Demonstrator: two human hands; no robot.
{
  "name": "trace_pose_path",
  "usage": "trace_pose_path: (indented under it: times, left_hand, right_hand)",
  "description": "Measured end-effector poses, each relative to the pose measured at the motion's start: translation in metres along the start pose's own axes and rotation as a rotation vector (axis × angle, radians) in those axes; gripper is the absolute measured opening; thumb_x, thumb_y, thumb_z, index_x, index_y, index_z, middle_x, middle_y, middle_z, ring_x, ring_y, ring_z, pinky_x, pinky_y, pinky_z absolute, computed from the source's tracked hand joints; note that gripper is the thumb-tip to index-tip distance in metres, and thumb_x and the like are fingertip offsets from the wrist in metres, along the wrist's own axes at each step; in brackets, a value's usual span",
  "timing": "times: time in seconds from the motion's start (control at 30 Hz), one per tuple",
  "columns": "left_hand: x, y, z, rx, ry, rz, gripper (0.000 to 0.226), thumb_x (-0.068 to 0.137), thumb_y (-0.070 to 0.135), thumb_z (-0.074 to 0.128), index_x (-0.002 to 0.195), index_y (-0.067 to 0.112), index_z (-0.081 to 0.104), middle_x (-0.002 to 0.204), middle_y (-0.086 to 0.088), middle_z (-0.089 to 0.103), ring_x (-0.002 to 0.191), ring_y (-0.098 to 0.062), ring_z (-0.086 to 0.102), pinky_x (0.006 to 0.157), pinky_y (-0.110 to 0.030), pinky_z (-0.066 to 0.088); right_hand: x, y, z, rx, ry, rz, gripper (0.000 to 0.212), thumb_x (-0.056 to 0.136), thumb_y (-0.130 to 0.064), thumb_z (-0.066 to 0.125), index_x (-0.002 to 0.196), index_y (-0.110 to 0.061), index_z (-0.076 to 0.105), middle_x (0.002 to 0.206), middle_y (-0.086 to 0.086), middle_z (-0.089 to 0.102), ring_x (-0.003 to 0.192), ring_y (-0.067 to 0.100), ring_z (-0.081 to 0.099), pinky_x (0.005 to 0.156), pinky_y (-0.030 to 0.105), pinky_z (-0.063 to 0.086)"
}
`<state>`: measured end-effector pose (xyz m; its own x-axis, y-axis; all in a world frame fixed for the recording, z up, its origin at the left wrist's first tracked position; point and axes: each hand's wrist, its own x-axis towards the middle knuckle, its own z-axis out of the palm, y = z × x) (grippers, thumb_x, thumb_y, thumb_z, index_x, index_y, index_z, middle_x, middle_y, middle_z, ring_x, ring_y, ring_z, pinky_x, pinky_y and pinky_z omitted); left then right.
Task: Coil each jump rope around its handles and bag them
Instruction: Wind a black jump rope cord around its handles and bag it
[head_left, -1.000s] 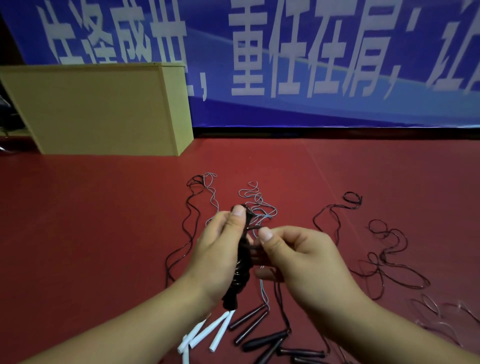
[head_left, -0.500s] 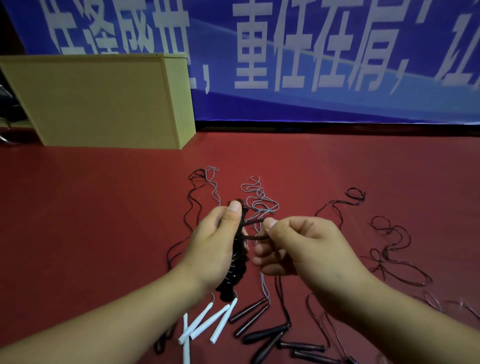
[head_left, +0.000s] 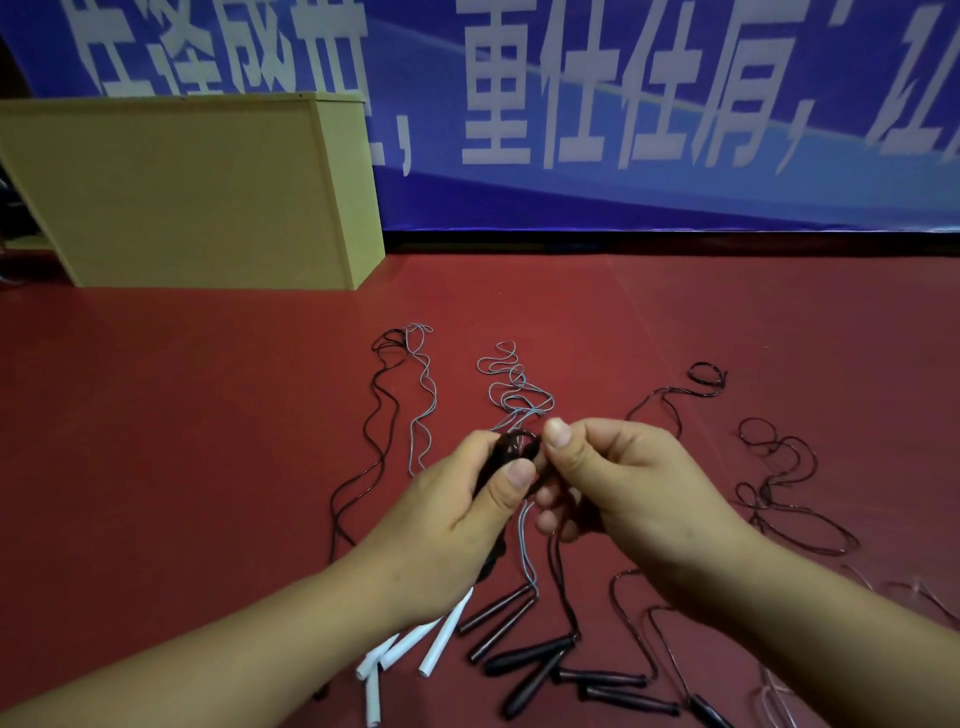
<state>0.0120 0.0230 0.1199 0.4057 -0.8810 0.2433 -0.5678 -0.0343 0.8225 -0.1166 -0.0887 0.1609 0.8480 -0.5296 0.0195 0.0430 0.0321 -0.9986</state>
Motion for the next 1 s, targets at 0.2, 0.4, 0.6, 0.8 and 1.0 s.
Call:
trace_pose_path:
  times: [0.2,0.4,0.6,0.8,1.0]
  left_hand:
    - [-0.002,0.007,0.002,0.015,-0.001,0.073,0.037,0.094,0.059,0.039,0.102,0.027,0.054,0.078,0.019,0.062,0.06,0.004,0.05,0.057,-0.013,0.036]
    - [-0.002,0.012,0.003,-0.027,-0.002,0.062,0.04,0.092,0.06,0.039,0.106,0.026,0.054,0.067,0.024,0.057,0.053,0.005,0.048,0.052,-0.011,0.032]
    - [-0.005,0.015,0.002,0.085,-0.017,0.079,0.05,0.086,0.069,0.033,0.097,0.024,0.053,0.07,0.019,0.054,0.062,-0.001,0.046,0.057,-0.018,0.037]
    - [-0.006,0.019,0.004,0.103,-0.026,0.043,0.027,0.09,0.054,0.049,0.101,0.029,0.051,0.066,0.027,0.056,0.056,0.001,0.049,0.054,-0.014,0.034]
    - [-0.002,0.023,0.005,0.032,0.032,0.009,0.025,0.084,0.049,0.048,0.094,0.026,0.055,0.059,0.016,0.051,0.051,-0.003,0.041,0.052,-0.022,0.035]
  right_hand:
    - [-0.001,0.001,0.002,0.071,0.046,0.053,0.034,0.075,-0.041,0.064,0.079,-0.008,0.058,0.058,0.006,0.06,0.048,0.017,0.057,0.048,0.027,0.046]
    - [0.0,0.001,-0.001,0.162,0.028,0.109,0.028,0.076,-0.036,0.066,0.086,-0.01,0.064,0.06,0.005,0.059,0.05,0.015,0.056,0.05,0.024,0.049]
    - [0.0,0.006,-0.002,0.111,0.088,0.091,0.027,0.075,-0.035,0.068,0.083,-0.011,0.061,0.053,0.002,0.052,0.043,0.012,0.046,0.046,0.022,0.04]
    - [0.001,0.008,0.0,0.037,0.16,-0.014,0.029,0.082,-0.035,0.068,0.082,-0.008,0.058,0.052,0.004,0.048,0.045,0.013,0.038,0.041,0.02,0.034]
    - [0.004,0.007,0.0,0.03,0.162,-0.124,0.031,0.091,-0.031,0.059,0.076,-0.005,0.056,0.052,0.004,0.047,0.047,0.014,0.037,0.043,0.022,0.033]
